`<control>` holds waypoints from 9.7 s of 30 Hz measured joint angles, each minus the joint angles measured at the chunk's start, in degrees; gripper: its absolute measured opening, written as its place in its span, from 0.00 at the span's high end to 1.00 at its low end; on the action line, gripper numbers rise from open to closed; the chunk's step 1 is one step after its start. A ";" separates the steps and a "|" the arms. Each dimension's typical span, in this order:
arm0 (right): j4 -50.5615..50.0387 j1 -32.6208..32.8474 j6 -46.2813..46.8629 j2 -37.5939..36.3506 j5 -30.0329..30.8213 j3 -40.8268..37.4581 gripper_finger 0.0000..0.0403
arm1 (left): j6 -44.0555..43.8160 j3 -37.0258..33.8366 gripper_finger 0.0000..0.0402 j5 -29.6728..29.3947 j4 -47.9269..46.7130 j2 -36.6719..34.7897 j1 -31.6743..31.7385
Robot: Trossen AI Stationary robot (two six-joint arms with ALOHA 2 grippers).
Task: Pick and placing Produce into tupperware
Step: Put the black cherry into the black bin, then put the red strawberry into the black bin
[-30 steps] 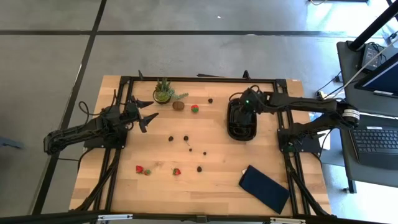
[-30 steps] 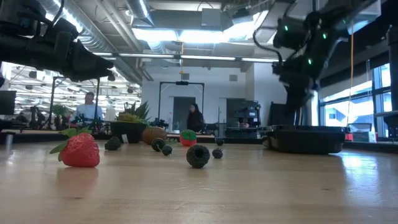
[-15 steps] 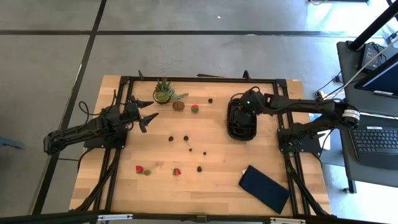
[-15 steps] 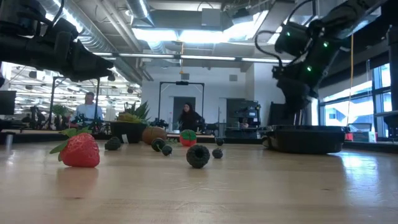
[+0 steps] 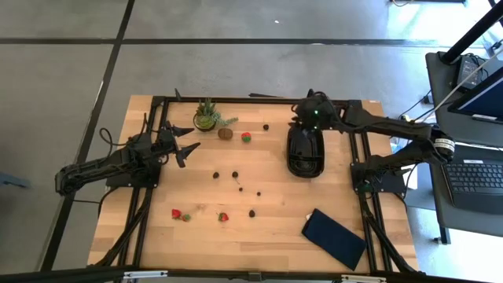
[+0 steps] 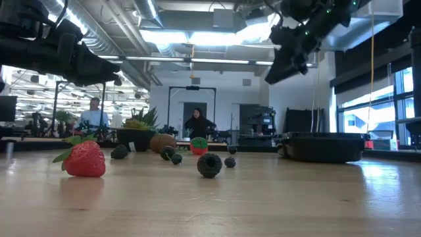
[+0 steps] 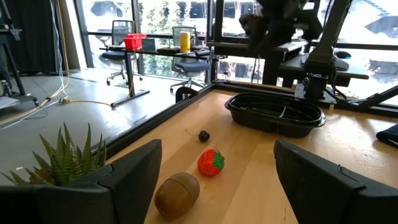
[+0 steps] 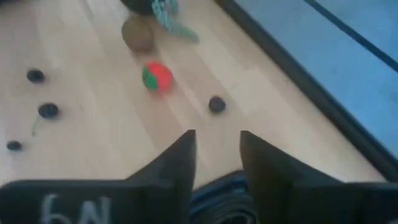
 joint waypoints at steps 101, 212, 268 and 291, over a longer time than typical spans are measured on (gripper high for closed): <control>-29.59 -7.21 3.00 61.11 -9.70 51.63 0.36 | -0.01 -0.01 0.25 0.00 0.81 0.00 -0.01; -19.89 -3.67 13.66 20.55 -6.29 0.63 0.67 | -0.01 0.01 0.25 0.00 1.03 0.00 -0.01; -15.44 -0.49 8.85 20.55 -9.88 26.47 0.37 | -0.01 0.01 0.25 0.00 1.22 0.00 0.01; -7.44 4.56 3.64 23.92 -6.23 26.47 0.02 | -0.01 0.01 0.25 0.00 1.22 0.02 -0.01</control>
